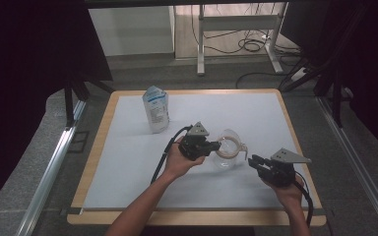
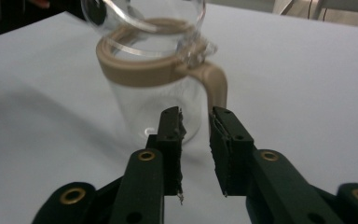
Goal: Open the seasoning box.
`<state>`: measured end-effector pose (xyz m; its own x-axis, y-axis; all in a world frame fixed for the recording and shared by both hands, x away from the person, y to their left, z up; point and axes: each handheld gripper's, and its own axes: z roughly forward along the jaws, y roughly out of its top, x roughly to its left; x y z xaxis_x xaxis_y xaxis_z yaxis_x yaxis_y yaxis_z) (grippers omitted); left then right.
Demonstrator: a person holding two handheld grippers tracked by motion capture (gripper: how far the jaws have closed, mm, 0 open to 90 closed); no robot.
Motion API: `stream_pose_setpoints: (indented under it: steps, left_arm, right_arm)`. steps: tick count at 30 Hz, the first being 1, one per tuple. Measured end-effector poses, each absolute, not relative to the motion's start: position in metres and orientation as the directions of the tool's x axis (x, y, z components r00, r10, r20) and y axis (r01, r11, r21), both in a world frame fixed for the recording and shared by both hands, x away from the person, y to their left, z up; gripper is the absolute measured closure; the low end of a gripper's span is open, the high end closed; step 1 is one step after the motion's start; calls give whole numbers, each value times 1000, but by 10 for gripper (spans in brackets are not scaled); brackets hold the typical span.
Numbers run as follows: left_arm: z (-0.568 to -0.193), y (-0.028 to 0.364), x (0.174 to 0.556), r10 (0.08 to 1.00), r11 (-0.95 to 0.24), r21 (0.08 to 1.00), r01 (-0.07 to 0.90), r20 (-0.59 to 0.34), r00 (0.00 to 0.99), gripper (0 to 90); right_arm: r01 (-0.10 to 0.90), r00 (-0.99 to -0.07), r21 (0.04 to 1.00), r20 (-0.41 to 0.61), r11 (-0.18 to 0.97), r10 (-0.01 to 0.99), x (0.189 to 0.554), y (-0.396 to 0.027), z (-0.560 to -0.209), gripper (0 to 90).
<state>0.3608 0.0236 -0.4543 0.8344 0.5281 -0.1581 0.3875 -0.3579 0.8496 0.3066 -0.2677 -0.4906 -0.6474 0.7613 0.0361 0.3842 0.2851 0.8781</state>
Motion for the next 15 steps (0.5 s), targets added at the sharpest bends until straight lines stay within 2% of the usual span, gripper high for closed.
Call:
stream_pose_setpoints:
  steps: [6,7,15]
  left_arm:
    - [-449,20,360,530,-362,851,380,-147,835,900]
    - [-447,17,361,526,-366,850,379,-146,838,900]
    - [-441,8,362,511,-383,849,363,-132,849,900]
  right_arm:
    - [412,-671,853,47,320,740,305,-258,-509,671]
    - [415,-680,846,43,336,732,305,-253,-513,640]
    - [415,-700,837,42,357,713,304,-242,-520,553]
